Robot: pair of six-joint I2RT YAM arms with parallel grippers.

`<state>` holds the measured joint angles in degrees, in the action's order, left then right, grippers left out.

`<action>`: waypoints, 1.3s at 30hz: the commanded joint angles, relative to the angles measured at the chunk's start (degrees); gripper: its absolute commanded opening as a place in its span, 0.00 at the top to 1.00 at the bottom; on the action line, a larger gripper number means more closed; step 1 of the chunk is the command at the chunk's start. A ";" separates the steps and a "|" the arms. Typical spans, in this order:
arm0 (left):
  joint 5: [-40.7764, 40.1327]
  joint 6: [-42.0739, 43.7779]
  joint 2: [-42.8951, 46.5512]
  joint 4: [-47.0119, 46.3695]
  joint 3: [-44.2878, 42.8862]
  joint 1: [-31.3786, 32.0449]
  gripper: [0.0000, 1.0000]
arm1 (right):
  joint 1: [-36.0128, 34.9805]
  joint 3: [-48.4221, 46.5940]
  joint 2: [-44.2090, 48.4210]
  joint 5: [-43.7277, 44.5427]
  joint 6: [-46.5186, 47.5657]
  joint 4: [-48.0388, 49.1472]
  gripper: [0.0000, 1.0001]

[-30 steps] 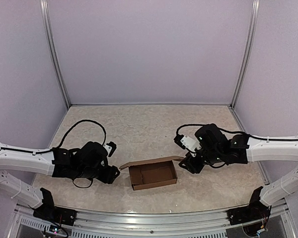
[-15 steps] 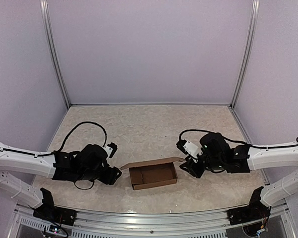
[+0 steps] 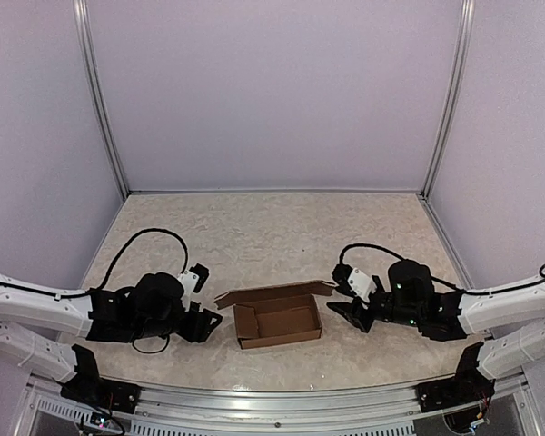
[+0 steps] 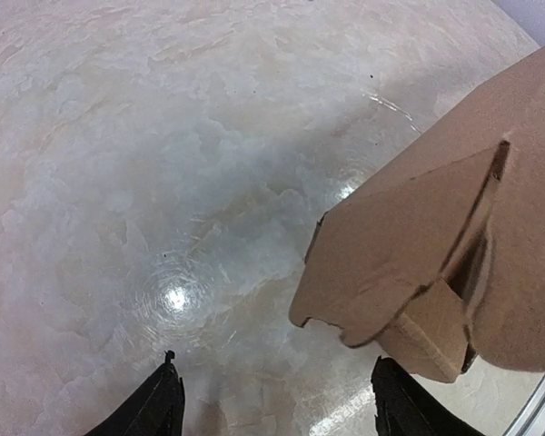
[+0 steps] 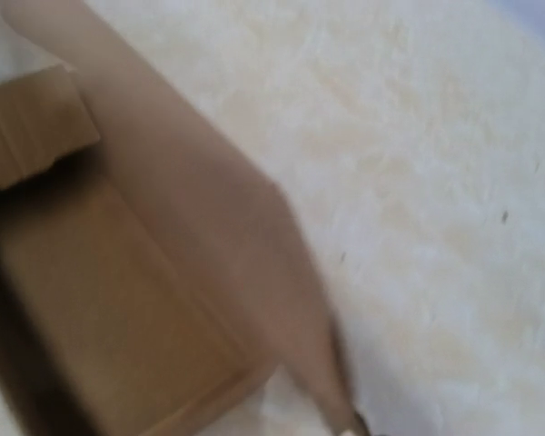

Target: Fold the paper box

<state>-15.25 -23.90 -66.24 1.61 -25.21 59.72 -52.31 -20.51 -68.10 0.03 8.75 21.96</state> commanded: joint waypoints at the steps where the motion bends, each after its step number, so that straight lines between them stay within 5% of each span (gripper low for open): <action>1: 0.27 1.14 1.10 -3.71 1.26 0.80 0.31 | 0.50 1.88 -1.60 -0.47 2.36 10.48 0.58; 9: -2.24 0.31 3.54 -3.42 2.91 1.30 0.30 | 0.49 2.19 -4.11 0.86 4.40 13.41 0.61; 27: -5.79 0.68 7.26 -4.17 3.71 1.43 0.30 | 0.51 1.27 -5.56 0.08 3.93 13.11 1.00; 39: -5.25 8.33 6.20 -14.09 3.96 1.36 0.31 | 0.47 0.61 -1.55 -3.14 5.54 8.11 1.00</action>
<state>-21.41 -20.23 -59.53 -5.48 -21.89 60.80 -52.31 -18.90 -71.83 -1.56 13.76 32.56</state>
